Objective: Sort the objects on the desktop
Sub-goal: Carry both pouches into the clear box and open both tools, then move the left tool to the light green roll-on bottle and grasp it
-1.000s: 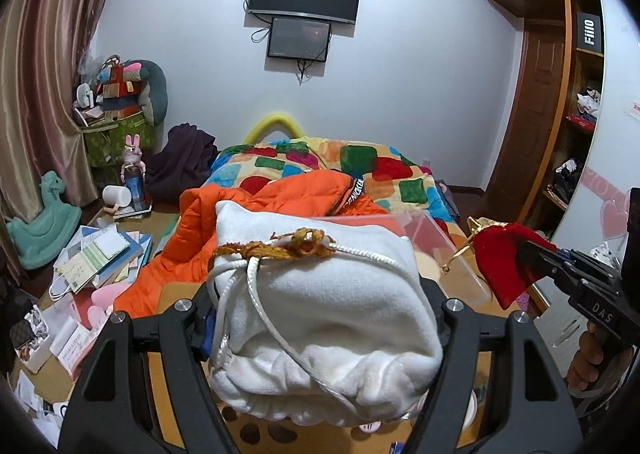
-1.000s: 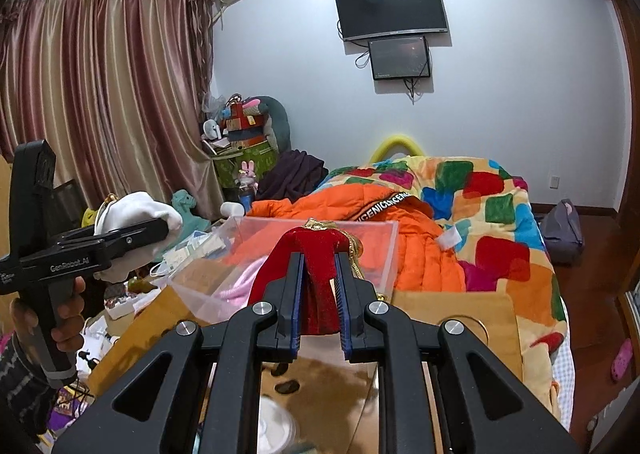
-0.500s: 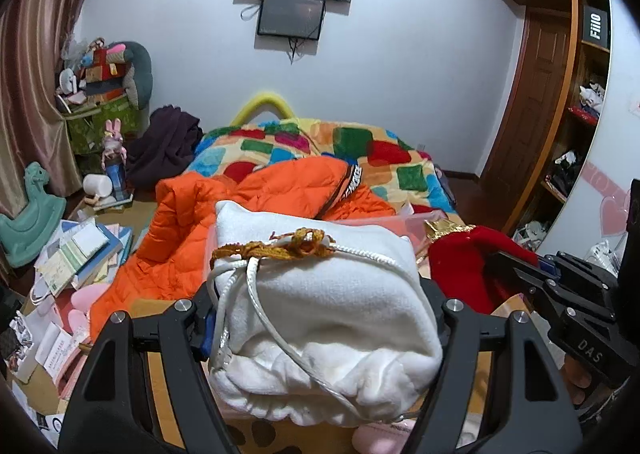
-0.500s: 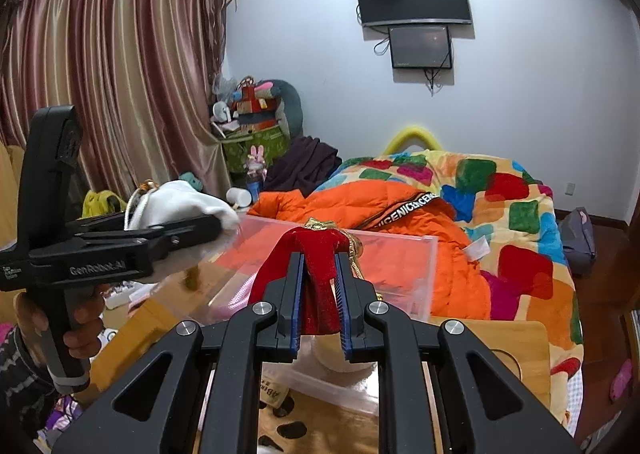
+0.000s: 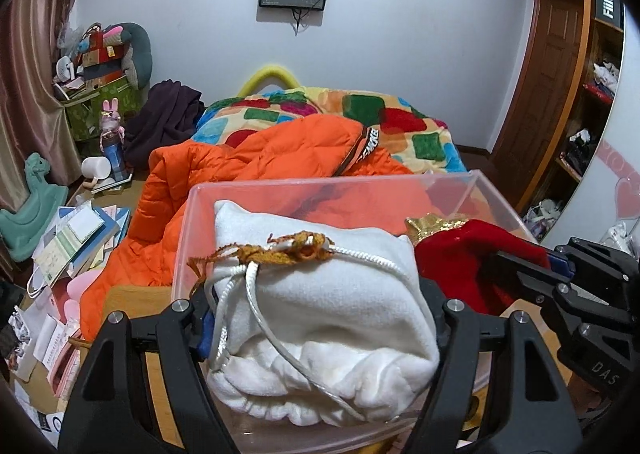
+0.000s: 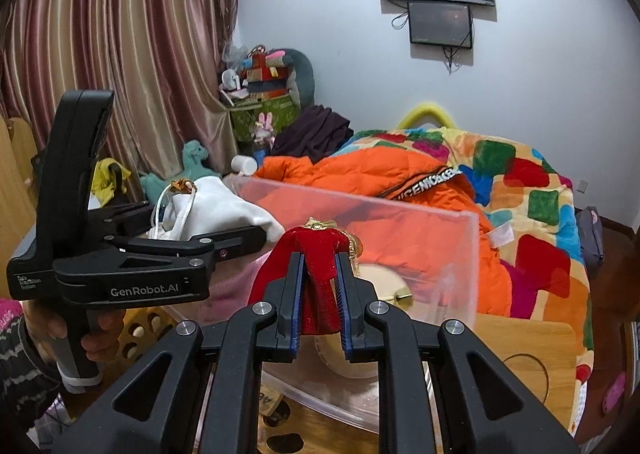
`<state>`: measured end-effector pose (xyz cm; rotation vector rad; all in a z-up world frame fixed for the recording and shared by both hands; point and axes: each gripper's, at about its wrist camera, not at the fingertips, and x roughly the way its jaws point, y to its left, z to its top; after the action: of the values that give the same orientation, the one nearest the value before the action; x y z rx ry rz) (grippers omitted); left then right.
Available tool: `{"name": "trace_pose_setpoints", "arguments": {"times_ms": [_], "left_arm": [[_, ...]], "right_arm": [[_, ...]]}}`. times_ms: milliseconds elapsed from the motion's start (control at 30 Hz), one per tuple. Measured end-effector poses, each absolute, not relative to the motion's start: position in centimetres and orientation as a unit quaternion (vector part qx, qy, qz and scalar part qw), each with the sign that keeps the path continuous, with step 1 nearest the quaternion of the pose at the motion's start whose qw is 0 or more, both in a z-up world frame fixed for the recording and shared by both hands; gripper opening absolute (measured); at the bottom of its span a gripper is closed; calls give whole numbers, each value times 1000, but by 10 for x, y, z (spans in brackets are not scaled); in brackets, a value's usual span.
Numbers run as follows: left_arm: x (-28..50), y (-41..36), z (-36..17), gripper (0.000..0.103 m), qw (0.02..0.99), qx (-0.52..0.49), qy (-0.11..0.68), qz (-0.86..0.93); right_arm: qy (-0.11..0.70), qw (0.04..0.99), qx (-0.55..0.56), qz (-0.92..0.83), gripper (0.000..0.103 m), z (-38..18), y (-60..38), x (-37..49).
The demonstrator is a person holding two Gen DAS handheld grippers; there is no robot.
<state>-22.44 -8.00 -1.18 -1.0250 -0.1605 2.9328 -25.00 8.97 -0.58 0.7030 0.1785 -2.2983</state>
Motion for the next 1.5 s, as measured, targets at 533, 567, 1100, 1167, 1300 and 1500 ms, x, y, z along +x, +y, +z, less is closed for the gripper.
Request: {"name": "trace_pose_setpoints", "arguments": {"times_ms": [533, 567, 1100, 1167, 1300, 1500], "left_arm": [[-204, -81, -3, 96, -10, -273, -32, 961], [-202, -80, -1, 98, -11, -267, -30, 963], [-166, -90, 29, 99, -20, -213, -76, 974], [-158, -90, 34, 99, -17, -205, -76, 976], [-137, -82, 43, 99, -2, -193, -70, 979], [-107, -72, 45, 102, 8, -195, -70, 978]], "right_arm": [[110, 347, 269, -892, 20, -10, 85, -244], [109, 347, 268, -892, 20, -9, 85, -242], [93, 308, 216, -922, 43, 20, 120, -202], [95, 302, 207, -926, 49, 23, 124, -193], [93, 292, 184, -934, 64, 26, 131, -171], [86, 283, 163, -941, 80, 29, 141, -139]]}}
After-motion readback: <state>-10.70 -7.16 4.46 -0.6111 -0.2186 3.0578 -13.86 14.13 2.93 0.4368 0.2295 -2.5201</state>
